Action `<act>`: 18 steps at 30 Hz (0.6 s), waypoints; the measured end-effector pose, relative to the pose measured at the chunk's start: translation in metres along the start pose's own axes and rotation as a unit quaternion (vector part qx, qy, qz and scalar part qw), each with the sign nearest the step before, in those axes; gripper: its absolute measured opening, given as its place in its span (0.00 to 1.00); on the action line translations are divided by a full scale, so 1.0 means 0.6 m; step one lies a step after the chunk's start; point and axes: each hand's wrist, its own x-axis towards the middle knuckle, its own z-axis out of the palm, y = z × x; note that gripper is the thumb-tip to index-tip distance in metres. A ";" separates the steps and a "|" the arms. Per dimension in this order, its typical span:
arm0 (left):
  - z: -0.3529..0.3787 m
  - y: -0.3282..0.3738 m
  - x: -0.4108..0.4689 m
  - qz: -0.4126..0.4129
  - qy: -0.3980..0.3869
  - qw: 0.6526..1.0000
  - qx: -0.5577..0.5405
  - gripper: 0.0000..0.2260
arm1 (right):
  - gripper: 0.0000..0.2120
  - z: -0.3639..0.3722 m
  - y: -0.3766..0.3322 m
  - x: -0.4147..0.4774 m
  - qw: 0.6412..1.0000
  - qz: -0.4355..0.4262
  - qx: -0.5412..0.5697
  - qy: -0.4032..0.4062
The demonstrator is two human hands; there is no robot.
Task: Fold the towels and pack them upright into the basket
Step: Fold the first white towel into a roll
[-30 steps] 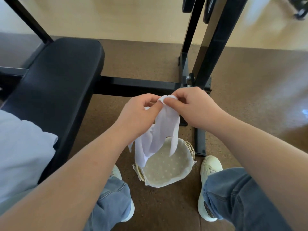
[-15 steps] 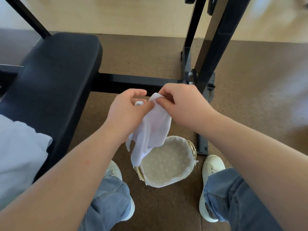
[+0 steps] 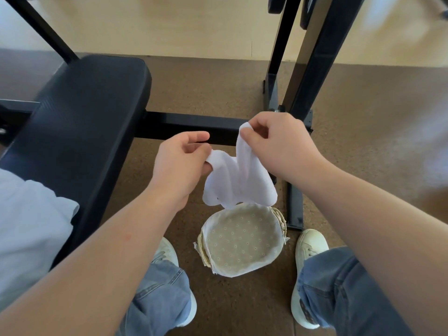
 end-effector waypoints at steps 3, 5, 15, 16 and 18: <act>0.001 0.010 -0.007 0.033 -0.051 0.998 0.013 0.16 | 0.07 0.004 -0.005 -0.002 0.999 -0.014 -0.004 -0.032; 0.000 0.016 -0.010 0.044 -0.092 0.995 0.006 0.18 | 0.07 0.007 -0.008 -0.002 0.999 -0.022 -0.001 -0.048; 0.000 0.018 -0.017 0.093 -0.130 0.987 0.019 0.11 | 0.06 -0.001 -0.013 0.005 0.994 -0.030 0.037 -0.101; -0.001 0.018 -0.017 0.104 -0.125 0.986 0.025 0.10 | 0.06 -0.003 -0.014 0.004 0.993 -0.035 0.032 -0.105; -0.002 0.016 -0.017 0.124 -0.114 0.985 0.046 0.10 | 0.07 -0.006 -0.015 0.004 0.993 -0.038 0.021 -0.111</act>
